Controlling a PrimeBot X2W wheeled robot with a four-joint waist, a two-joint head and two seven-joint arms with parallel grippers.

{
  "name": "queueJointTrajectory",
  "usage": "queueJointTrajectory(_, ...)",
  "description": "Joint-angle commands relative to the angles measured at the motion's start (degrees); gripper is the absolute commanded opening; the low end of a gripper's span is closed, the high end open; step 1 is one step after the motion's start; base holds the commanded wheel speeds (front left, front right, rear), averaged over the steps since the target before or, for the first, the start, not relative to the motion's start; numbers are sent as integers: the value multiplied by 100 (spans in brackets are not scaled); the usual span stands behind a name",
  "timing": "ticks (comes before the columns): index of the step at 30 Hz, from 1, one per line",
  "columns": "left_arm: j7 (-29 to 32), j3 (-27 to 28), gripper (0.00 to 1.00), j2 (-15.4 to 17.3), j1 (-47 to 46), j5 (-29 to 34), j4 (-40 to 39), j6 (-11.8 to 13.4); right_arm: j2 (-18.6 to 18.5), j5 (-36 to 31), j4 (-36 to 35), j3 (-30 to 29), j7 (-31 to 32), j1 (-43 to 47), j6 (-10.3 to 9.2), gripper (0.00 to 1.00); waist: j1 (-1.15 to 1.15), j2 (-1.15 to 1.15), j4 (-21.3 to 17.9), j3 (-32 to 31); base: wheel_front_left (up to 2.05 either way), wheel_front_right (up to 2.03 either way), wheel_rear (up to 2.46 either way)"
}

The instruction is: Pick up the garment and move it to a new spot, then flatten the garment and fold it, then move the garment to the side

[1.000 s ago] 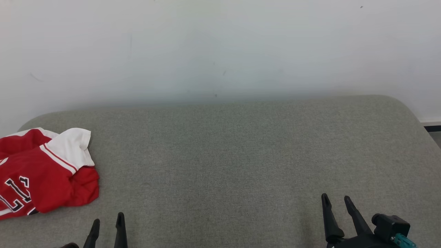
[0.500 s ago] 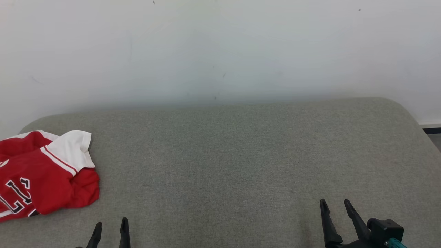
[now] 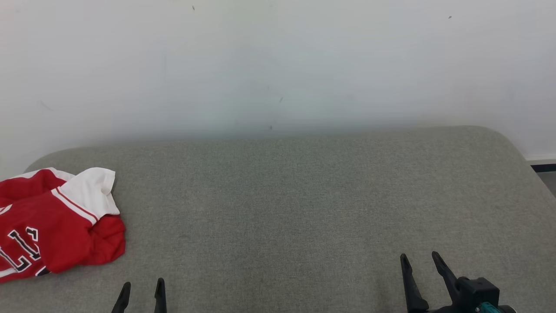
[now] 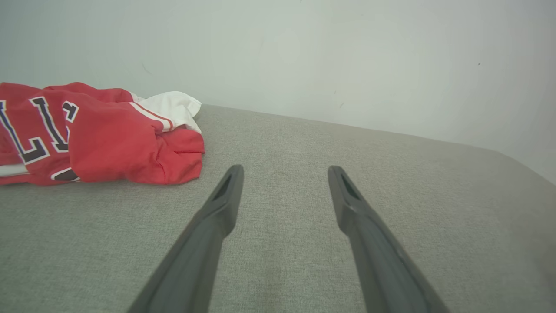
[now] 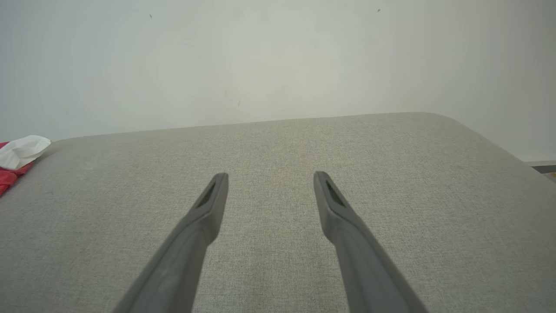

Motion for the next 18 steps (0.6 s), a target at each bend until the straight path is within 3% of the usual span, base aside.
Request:
queueJointTrajectory(1, -64, 3, 100, 21, 50, 160, -9, -8, -18, -130, -10, 3, -55, 54, 17, 100, 0, 0, -3, -8, 0, 0, 0)
queueJointTrajectory(18, -157, 15, 100, 19, 103, 388, 52, 7, -19, -634, 77, 0, -143, 86, 18, 100, 0, 0, -12, -80, 0, 0, 0)
